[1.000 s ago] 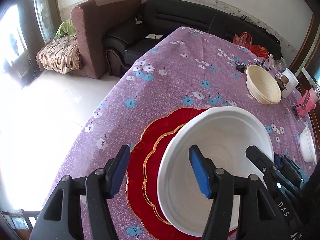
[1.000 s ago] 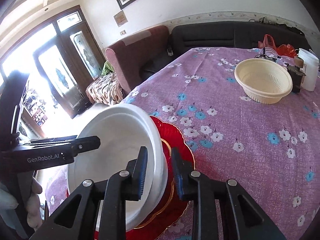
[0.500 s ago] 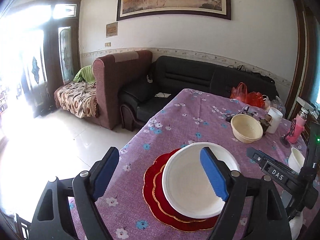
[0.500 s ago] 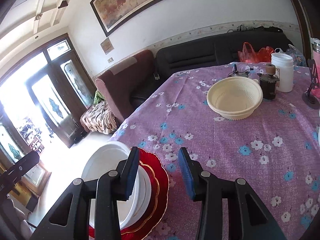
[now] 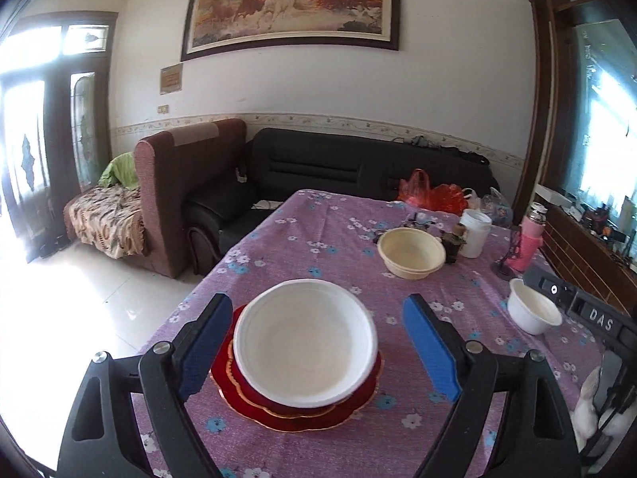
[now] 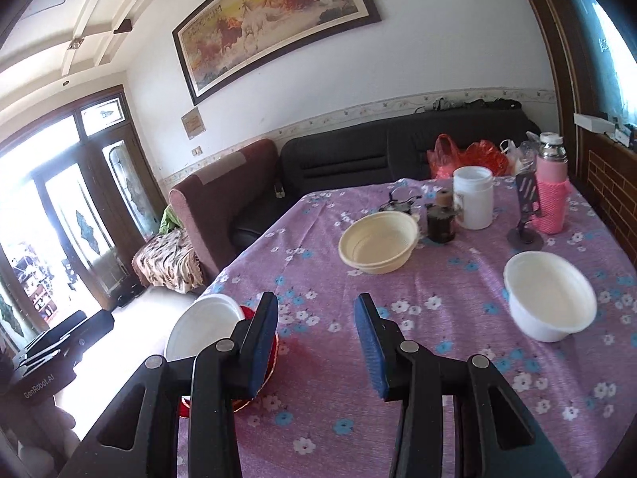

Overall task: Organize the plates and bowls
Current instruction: 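Withdraw the right gripper from the stack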

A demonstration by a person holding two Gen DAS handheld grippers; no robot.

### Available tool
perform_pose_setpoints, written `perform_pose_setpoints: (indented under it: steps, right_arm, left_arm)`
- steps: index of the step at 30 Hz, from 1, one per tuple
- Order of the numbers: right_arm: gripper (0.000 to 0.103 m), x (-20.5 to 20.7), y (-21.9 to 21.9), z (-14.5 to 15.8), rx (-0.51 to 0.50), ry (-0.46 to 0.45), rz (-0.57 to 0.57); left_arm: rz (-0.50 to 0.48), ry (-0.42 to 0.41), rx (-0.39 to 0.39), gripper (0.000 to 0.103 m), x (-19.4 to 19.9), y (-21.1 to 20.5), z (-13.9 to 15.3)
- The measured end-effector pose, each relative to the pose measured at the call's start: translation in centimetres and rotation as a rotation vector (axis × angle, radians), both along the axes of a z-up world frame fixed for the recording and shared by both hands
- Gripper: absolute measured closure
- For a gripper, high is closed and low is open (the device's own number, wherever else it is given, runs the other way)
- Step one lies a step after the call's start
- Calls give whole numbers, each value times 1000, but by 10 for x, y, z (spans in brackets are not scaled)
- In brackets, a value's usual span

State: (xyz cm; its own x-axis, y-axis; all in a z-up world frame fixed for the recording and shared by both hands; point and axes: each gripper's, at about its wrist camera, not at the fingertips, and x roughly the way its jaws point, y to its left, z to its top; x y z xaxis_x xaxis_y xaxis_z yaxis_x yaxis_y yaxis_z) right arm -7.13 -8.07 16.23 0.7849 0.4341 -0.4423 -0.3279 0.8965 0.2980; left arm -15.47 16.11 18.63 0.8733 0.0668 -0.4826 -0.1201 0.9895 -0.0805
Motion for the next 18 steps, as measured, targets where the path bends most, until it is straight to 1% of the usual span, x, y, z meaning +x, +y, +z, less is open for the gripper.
perform_pose_setpoints:
  steps: [3, 5, 8, 9, 11, 13, 15, 18]
  right_arm:
    - [59, -5, -30, 34, -19, -40, -60]
    - [59, -9, -48, 60, -47, -73, -110]
    - [59, -15, -72, 109, -106, -141, -190]
    - [56, -17, -78, 126, -129, -166, -212]
    - [38, -20, -90, 156, -174, -205, -251]
    - [33, -21, -98, 177, -219, -240, -294]
    - [31, -15, -103, 180, -228, -238, -311]
    - [31, 5, -109, 154, -153, -164, -291]
  left_arm:
    - [-118, 21, -69, 16, 7, -10, 16]
    - [-165, 17, -95, 16, 11, -16, 30]
    - [-229, 21, -126, 16, 24, -24, 53]
    - [-242, 26, -135, 15, 30, -27, 59]
    - [-260, 39, -140, 13, 39, -32, 66]
    - [-271, 54, -146, 13, 50, -37, 65]
    - [-271, 75, -157, 13, 59, -39, 56]
    - [-280, 127, -203, 13, 67, -38, 36]
